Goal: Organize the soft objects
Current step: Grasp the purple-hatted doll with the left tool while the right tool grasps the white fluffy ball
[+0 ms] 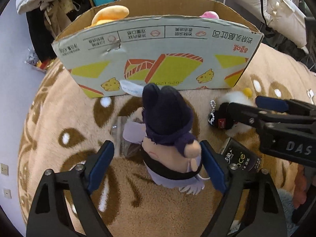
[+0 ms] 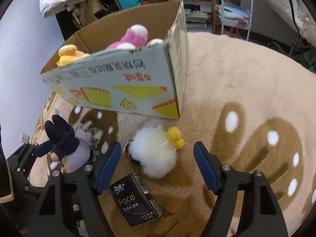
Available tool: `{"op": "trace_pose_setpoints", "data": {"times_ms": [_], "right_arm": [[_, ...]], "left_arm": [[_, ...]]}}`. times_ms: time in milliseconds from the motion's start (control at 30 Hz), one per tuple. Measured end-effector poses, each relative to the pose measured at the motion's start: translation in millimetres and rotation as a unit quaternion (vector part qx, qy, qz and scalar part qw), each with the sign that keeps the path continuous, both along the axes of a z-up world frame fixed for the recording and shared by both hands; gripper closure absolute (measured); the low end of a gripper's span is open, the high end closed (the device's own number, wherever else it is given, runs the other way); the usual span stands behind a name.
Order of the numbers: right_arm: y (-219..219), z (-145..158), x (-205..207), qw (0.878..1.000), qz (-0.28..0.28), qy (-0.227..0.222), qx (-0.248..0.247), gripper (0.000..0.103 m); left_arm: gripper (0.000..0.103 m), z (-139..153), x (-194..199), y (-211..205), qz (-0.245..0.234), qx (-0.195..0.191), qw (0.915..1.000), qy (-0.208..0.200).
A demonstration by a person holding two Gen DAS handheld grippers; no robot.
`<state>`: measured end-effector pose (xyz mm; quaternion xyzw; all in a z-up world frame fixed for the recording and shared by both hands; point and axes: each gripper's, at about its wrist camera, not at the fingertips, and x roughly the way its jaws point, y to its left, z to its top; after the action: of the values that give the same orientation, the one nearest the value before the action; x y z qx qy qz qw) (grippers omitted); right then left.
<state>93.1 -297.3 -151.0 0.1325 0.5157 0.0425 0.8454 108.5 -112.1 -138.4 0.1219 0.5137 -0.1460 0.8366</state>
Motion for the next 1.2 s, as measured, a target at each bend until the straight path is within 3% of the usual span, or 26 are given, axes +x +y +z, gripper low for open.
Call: {"op": "trace_pose_setpoints", "data": {"times_ms": [200,300,433,633,1200], "right_arm": [[5.4,-14.0,6.5,1.0,0.014,0.02,0.007,0.041],[9.8,-13.3,6.6,1.0,0.023,0.016,0.011,0.055],[18.1,-14.2,6.8,0.999,0.04,0.02,0.013,0.064],[21.9,-15.5,6.4,0.999,0.044,0.023,0.014,0.065],[29.3,-10.3,0.3,0.999,0.051,0.012,-0.004,0.066]], "left_arm": [[0.045,-4.1,-1.1,-1.1,-0.012,-0.021,0.9995,0.022],[0.047,-2.8,-6.9,-6.5,-0.016,-0.015,0.9996,0.016],[0.048,-1.0,-7.6,-6.5,-0.008,-0.024,0.9995,0.021],[0.048,-1.3,0.0,9.2,0.008,-0.042,0.9986,0.031],[0.05,3.1,-5.5,12.3,0.01,-0.042,0.9988,0.022]]}}
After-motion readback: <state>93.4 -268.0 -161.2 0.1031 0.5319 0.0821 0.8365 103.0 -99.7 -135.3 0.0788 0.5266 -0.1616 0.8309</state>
